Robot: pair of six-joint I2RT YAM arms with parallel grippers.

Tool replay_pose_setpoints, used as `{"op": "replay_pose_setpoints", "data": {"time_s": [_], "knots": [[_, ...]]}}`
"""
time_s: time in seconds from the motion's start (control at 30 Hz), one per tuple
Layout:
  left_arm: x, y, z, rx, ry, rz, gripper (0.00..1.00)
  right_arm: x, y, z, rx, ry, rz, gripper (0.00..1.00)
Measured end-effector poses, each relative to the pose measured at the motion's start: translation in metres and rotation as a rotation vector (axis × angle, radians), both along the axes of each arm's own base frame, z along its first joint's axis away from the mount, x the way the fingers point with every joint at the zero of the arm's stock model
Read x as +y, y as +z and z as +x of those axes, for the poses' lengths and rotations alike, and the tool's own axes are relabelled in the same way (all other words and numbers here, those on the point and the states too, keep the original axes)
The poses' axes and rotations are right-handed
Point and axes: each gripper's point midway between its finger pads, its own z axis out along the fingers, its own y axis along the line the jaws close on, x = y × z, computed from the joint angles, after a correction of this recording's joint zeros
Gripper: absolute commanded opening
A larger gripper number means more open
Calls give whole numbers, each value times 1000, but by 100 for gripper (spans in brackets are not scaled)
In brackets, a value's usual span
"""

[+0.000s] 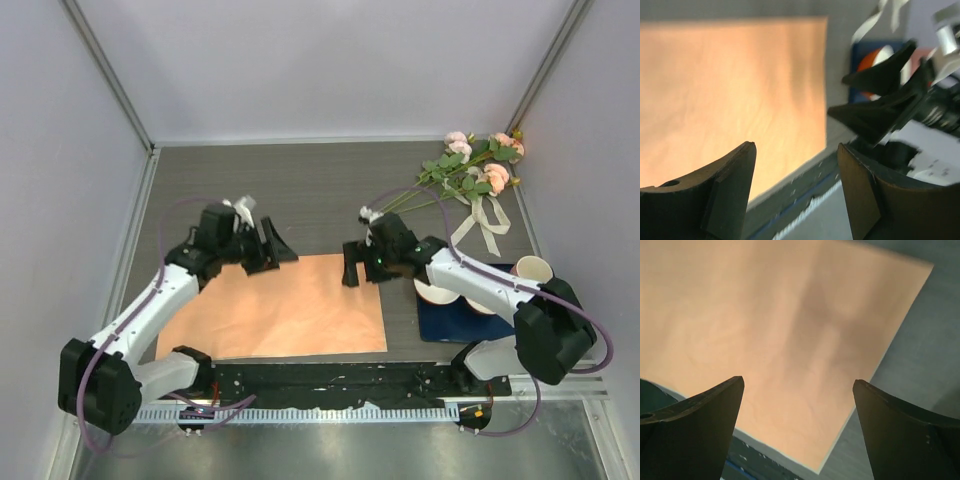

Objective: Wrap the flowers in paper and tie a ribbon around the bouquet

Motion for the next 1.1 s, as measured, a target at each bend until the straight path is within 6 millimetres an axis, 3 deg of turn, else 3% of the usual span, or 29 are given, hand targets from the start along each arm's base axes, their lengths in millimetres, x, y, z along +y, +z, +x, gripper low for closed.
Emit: {"op": "replay_pose_setpoints", "data": {"time_s": [0.03,0.1,0.17,0.23,0.27,0.37,0.47,0.6,0.83,0.97,1.1], "knots": [[-3,-32,-15,79,-4,27,67,-2,-27,-24,75,25,-4,95],[-13,-73,-49,168,-45,78,56,-13,-52,-51,157,21,-8,79],[-19,-93,-73,203,-75,105,45,-19,-60,-65,191,5,18,64],[-22,-104,-82,202,-73,119,37,-18,-60,-69,190,-10,66,60],[-22,-107,-82,196,-61,125,31,-16,-59,-70,185,-17,91,56],[-20,-114,-75,176,-6,150,24,-13,-58,-69,171,-33,131,50],[-12,-126,-69,178,58,189,11,-14,-61,-68,175,-56,145,50],[0,-148,-68,222,130,246,0,-20,-67,-63,181,-99,142,52],[22,-182,-71,290,228,343,0,-32,-80,-66,201,-140,92,54],[25,-188,-71,310,256,357,0,-40,-92,-77,236,-146,64,55],[26,-189,-71,314,272,351,0,-41,-92,-78,233,-151,67,55]]}}
